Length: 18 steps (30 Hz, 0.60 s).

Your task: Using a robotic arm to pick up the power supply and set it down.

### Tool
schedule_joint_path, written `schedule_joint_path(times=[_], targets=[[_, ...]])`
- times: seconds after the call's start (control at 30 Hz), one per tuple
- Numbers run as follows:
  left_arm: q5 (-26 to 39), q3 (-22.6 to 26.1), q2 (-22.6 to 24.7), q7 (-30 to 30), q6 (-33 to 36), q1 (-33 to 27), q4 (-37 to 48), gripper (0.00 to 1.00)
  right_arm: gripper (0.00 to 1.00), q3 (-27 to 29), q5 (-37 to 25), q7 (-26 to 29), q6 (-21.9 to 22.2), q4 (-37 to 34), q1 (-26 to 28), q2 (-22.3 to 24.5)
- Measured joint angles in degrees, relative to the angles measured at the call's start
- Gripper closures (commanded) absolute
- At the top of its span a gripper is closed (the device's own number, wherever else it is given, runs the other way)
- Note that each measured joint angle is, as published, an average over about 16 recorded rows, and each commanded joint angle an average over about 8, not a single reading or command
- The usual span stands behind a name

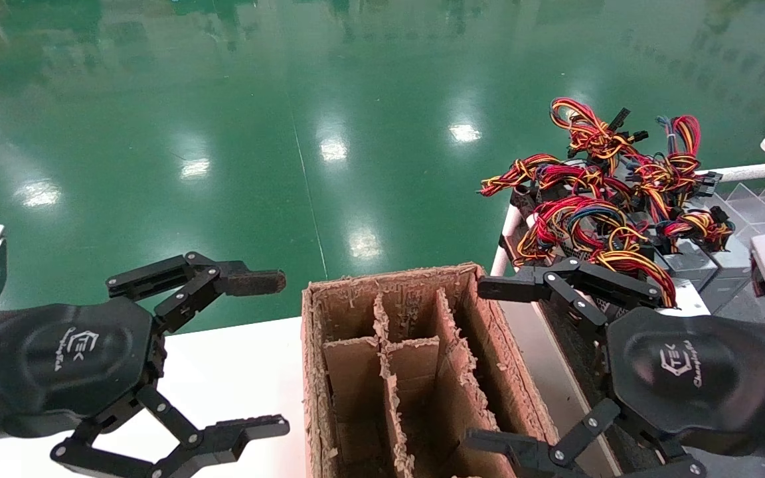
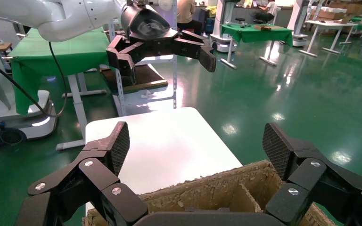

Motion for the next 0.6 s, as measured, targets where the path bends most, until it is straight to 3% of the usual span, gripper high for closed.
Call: schedule_joint_path(times=[0.6], targets=[[0.0,0.0,0.0,0.0,0.0,0.0,0.0,0.0,0.0,0.0,0.0,0.0,0.0,0.0,0.0,0.0]])
